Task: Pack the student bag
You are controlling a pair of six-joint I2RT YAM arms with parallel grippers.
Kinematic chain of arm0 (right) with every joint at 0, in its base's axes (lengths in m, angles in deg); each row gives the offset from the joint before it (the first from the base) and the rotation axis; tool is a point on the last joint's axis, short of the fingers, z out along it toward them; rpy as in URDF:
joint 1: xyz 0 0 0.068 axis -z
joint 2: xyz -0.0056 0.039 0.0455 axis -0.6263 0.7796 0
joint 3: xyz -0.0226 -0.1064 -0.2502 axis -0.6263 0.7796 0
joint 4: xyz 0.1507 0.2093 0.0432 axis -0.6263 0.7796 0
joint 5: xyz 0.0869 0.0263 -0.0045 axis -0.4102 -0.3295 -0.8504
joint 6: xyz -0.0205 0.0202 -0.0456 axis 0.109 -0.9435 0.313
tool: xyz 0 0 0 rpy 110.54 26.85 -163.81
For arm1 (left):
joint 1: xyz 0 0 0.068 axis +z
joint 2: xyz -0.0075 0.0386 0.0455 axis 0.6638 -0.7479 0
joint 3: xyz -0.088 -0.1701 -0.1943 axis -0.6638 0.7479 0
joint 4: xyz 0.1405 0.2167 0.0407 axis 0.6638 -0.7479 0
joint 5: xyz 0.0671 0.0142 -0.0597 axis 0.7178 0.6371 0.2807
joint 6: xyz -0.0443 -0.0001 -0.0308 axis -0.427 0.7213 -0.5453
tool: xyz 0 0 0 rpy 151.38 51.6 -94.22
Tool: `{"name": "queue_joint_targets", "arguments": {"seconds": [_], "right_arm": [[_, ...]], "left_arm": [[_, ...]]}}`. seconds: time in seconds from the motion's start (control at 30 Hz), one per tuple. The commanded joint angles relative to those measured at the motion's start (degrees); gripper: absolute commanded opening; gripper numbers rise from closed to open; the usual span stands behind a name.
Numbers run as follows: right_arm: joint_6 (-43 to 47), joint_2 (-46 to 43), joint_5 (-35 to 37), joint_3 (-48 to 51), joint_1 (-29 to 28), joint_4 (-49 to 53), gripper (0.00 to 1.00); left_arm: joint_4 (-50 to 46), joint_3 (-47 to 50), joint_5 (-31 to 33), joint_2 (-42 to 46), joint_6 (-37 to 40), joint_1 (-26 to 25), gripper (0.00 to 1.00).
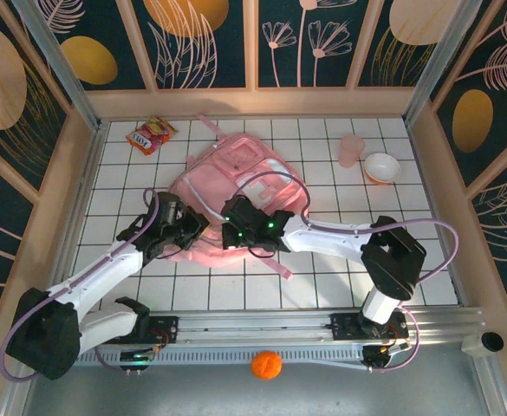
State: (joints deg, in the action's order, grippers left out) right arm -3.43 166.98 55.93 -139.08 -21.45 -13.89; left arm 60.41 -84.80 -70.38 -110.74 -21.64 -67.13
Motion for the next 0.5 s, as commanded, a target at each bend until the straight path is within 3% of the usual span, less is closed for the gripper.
{"name": "queue_joint_targets", "arguments": {"seconds": [0.0,0.2,0.47], "right_arm": [[3.28,-4.97,2.25,3.09,5.1,4.31,0.0],[7.93,-6.18,1.98,3.76,11.65,7.07,0.0],[8.95,-5.91,-1.24,1.59,11.15,5.39,0.03]], "left_arm": [[-4.27,-0.89,4.98,1.18,3.06,0.29,0.0],[-4.29,-1.15,5.39,1.41,3.22,0.32,0.0],[-1.93,-1.63,1.88,-0.94,3.0,0.31,0.02]]}}
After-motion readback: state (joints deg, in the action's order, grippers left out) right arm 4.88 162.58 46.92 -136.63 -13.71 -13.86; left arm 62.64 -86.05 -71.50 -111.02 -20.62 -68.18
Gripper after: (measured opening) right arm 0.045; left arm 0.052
